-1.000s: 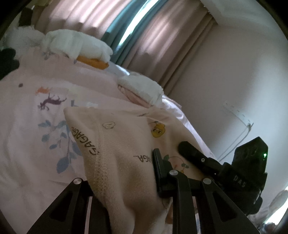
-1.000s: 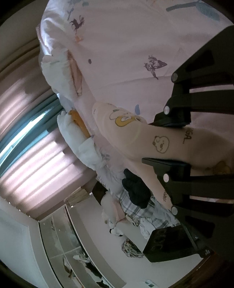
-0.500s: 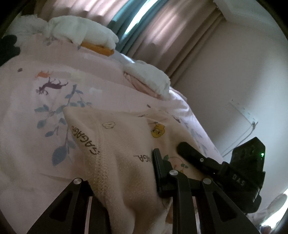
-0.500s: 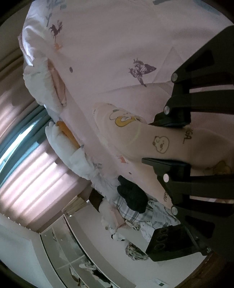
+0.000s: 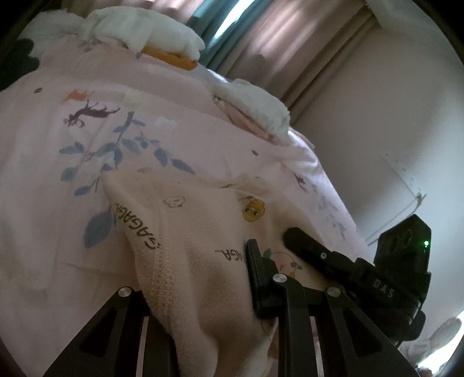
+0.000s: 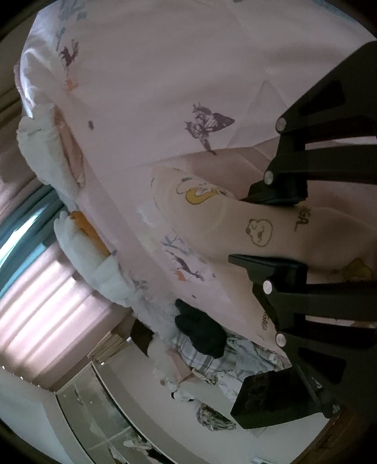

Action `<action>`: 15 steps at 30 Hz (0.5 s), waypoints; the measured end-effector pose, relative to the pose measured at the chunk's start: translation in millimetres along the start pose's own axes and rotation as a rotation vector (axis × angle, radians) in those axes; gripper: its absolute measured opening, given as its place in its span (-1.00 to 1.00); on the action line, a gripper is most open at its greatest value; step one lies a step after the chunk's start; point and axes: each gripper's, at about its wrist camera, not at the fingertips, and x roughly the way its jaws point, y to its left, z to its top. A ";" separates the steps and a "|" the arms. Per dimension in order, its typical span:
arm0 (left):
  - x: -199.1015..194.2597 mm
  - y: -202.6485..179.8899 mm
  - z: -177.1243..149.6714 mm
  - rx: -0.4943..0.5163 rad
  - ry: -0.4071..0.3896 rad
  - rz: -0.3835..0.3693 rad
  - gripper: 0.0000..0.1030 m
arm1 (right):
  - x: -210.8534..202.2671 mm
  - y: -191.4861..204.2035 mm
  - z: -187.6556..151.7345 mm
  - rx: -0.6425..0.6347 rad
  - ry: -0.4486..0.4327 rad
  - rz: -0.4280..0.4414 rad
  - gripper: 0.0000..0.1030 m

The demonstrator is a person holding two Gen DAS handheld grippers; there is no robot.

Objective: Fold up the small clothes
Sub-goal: 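Lower the folded sleepsuit onto the duvet with both tools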

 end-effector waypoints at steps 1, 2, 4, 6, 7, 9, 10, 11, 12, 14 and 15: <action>0.8 0.3 -1.6 0.001 0.004 0.000 -0.57 | 0.2 -0.6 -0.3 -0.002 0.002 -0.003 -0.43; 2.1 0.6 -2.2 0.001 0.009 0.000 -0.57 | 0.2 -1.3 -1.0 -0.006 0.006 -0.008 -0.43; 3.3 1.1 -3.9 -0.006 0.018 0.001 -0.57 | 1.1 -3.2 -1.5 -0.003 0.016 -0.017 -0.42; 4.8 1.8 -5.7 -0.008 0.025 0.002 -0.57 | 2.4 -5.3 -2.1 0.005 0.024 -0.023 -0.42; 6.4 2.3 -6.4 -0.011 0.032 0.003 -0.57 | 2.7 -6.7 -2.4 0.008 0.031 -0.028 -0.42; 9.3 3.0 -8.1 -0.019 0.052 0.006 -0.57 | 3.8 -9.3 -3.6 0.009 0.042 -0.047 -0.41; 11.4 2.8 -9.1 -0.026 0.069 0.012 -0.57 | 5.3 -10.9 -4.2 0.014 0.053 -0.067 -0.40; 12.5 2.6 -10.0 -0.025 0.076 0.017 -0.57 | 6.7 -12.9 -5.1 0.018 0.062 -0.080 -0.40; 13.4 1.8 -10.8 -0.018 0.078 0.023 -0.57 | 8.2 -13.9 -5.8 0.020 0.073 -0.097 -0.39; 15.4 0.4 -12.7 -0.005 0.086 0.041 -0.57 | 9.1 -14.6 -6.3 0.017 0.082 -0.111 -0.38; 16.1 0.5 -13.0 -0.007 0.089 0.044 -0.57 | 9.4 -14.9 -6.6 0.015 0.089 -0.120 -0.37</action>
